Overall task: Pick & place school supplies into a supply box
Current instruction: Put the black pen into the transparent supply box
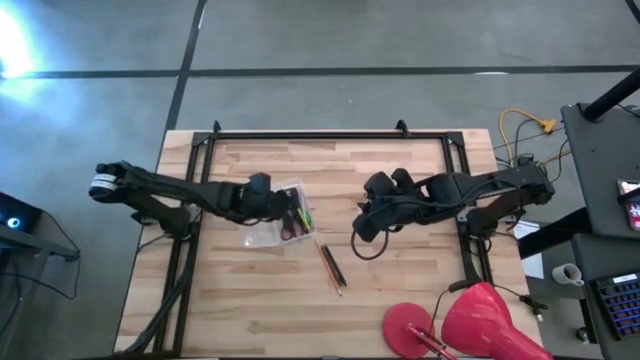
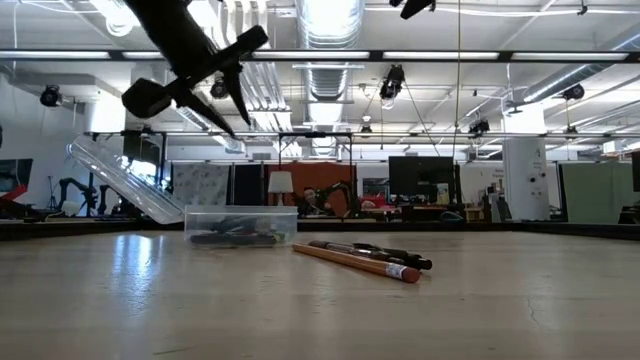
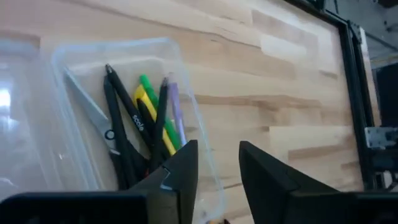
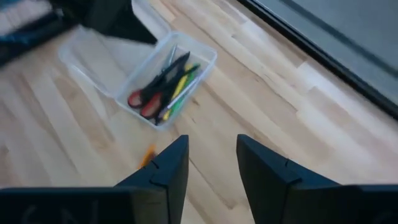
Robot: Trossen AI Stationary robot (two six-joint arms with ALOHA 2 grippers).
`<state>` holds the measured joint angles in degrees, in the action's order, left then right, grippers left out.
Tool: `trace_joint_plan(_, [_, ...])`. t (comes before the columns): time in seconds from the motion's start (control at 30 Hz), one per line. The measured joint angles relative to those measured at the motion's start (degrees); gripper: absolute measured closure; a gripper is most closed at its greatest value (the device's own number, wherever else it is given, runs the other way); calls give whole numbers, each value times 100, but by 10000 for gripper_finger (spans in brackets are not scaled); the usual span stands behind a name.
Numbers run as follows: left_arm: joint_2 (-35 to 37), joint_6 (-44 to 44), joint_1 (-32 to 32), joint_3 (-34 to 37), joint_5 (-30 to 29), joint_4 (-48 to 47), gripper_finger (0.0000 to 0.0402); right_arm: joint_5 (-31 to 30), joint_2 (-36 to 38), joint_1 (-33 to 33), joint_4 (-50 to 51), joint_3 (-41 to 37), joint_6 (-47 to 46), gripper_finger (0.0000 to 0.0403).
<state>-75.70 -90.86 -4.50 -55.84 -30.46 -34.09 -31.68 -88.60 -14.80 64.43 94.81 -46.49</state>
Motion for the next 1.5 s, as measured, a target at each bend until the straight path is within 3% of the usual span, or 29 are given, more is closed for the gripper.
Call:
trace_joint_plan(0.1, [130, 536, -149, -258, 1, -174, 301, 23, 0, -75, 11, -226, 85, 273])
trace_joint_plan(0.3, [436, 2029, -731, -992, 11, -187, 300, 636, -123, -118, -102, -856, -846, 280])
trace_joint_plan(0.57, [476, 3188, -1433, -1941, 17, -196, 299, 1716, -704, -116, -1733, -1526, -1339, 277])
trace_joint_plan(0.67, [478, 3231, -1528, -2157, 14, -258, 299, 2009, -1113, -119, -2221, -1544, -1546, 269])
trace_joint_plan(0.97, [529, 3230, -1648, -2243, 17, -459, 299, 2521, -2471, -123, -2279, -1040, -1931, 248])
trace_joint_plan(1.2, [539, 3228, -1767, -2133, 58, -465, 299, 2230, -3142, -144, -1969, -574, -1945, 255])
trace_joint_plan(1.5, [544, 3206, -2069, -2100, 58, -448, 299, 2149, -3507, -144, -1982, -536, -2064, 276])
